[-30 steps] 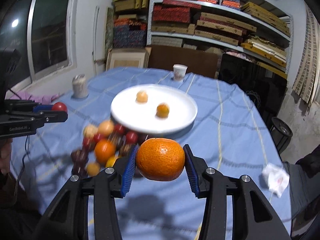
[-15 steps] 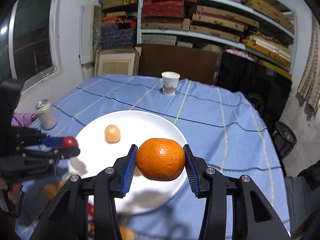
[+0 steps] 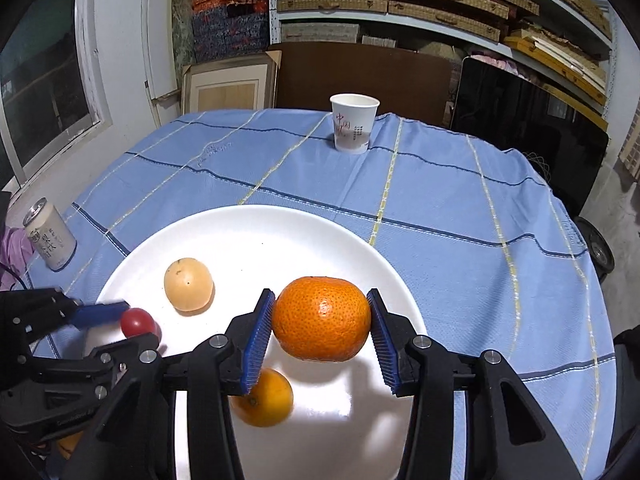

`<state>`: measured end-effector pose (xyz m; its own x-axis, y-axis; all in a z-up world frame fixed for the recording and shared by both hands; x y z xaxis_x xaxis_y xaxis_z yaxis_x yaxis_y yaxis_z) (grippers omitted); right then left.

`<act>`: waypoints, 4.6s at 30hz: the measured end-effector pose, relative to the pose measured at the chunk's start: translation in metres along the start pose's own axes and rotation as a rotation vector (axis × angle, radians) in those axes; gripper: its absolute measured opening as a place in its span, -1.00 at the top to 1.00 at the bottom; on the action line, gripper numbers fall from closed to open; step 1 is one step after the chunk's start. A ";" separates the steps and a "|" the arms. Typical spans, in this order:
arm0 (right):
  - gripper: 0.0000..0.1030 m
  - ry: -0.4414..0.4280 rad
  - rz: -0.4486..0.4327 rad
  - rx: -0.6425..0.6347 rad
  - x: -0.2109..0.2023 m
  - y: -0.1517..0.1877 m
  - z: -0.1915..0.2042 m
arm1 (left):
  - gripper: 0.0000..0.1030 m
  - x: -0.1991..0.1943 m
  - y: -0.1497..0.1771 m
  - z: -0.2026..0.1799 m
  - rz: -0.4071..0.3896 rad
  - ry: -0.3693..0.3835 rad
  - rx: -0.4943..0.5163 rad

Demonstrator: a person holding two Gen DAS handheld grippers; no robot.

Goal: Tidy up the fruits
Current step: 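Carry the tomato and tangerine onto the white plate and release both, then grasp a small yellow-orange citrus with the right tool while the left tool grasps a dark purple fruit, then carry both fruits onto the white plate and open both tools to release them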

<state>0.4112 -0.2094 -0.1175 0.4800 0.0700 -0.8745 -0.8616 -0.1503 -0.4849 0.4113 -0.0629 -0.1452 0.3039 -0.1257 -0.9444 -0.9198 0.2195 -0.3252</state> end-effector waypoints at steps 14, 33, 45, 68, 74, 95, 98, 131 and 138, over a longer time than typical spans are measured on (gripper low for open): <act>-0.22 -0.050 -0.127 0.023 -0.122 0.087 0.006 | -0.87 -0.130 0.074 -0.012 -0.286 -0.028 0.037; -0.10 -0.053 -0.067 -0.165 -0.116 0.228 0.119 | -0.89 -0.096 0.266 -0.018 -0.092 -0.038 0.091; 0.31 -0.018 -0.040 -0.184 -0.099 0.235 0.123 | -0.89 -0.089 0.268 -0.031 -0.062 -0.006 0.107; 0.29 -0.084 -0.111 0.050 -0.110 0.258 0.039 | 0.36 -0.063 0.255 -0.069 -0.023 0.192 0.126; 0.29 -0.087 -0.118 0.045 -0.113 0.258 0.039 | 0.37 -0.065 0.255 -0.066 -0.029 0.159 0.114; 0.29 -0.059 -0.110 0.042 -0.111 0.259 0.039 | 0.37 -0.083 0.253 -0.047 -0.092 0.024 0.094; 0.29 -0.045 -0.111 0.036 -0.111 0.258 0.041 | 0.37 -0.086 0.251 -0.045 -0.100 0.018 0.089; 0.29 0.002 -0.194 -0.019 -0.152 0.106 0.007 | 0.37 -0.136 0.083 -0.023 -0.254 -0.028 0.087; 0.29 0.014 -0.077 0.009 -0.079 0.076 -0.005 | 0.37 -0.066 0.041 -0.036 -0.136 0.003 0.094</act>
<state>0.3082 -0.2309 -0.0850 0.5471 0.0674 -0.8344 -0.8235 -0.1357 -0.5509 0.3442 -0.0805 -0.0945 0.4232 -0.1632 -0.8912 -0.8428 0.2901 -0.4533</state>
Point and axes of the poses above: each gripper's, at about its wrist camera, not at the fingertips, and x roughly the way its jaws point, z to its left, y to its underside, the point moved 7 cm from there along x, roughly the way its jaws point, and after that the axes turned 14 degrees about z, right-handed, at the moved point
